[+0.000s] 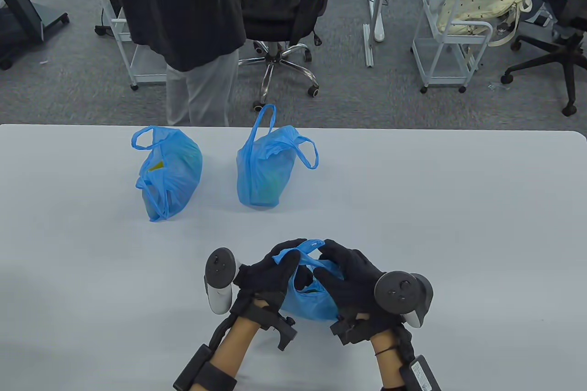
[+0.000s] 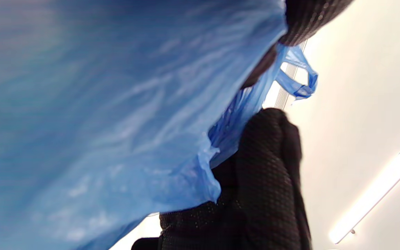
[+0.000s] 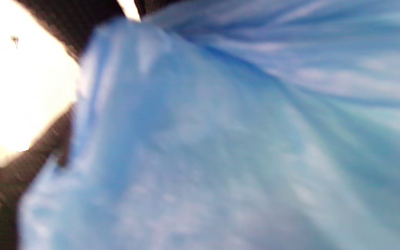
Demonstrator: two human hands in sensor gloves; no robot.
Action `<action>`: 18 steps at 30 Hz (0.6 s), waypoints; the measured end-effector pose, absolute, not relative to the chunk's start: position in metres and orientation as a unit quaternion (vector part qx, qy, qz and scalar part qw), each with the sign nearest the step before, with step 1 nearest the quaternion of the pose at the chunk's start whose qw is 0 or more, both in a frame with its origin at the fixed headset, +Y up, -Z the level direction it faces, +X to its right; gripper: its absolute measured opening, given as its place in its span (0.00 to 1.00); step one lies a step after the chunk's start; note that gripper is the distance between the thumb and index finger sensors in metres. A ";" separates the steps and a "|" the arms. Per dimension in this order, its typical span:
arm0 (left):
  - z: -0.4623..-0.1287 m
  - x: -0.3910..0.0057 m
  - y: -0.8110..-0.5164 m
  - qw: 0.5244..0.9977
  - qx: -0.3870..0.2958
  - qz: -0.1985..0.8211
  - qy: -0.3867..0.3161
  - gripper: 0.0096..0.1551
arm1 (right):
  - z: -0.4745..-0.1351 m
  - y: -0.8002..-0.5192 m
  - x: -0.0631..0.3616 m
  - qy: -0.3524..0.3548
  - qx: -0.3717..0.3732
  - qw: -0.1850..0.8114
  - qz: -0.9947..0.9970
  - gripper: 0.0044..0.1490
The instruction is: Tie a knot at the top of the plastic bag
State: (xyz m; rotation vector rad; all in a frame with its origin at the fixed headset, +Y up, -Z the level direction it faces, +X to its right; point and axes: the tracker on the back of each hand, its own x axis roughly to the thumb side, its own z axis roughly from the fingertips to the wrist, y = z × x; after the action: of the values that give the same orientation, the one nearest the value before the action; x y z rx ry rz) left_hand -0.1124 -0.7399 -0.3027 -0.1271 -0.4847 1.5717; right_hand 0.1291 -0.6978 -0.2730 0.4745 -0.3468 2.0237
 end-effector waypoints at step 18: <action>-0.299 -0.103 -0.737 0.727 -0.058 0.641 -0.239 0.34 | -0.249 -0.678 0.102 -0.296 0.229 0.290 0.881 0.21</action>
State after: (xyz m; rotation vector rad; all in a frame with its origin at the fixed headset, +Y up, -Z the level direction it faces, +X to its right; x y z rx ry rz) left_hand -0.1035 -0.7369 -0.2985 -0.1279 -0.5272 1.4140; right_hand 0.1017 -0.6781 -0.2495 0.6115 -0.7906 2.3498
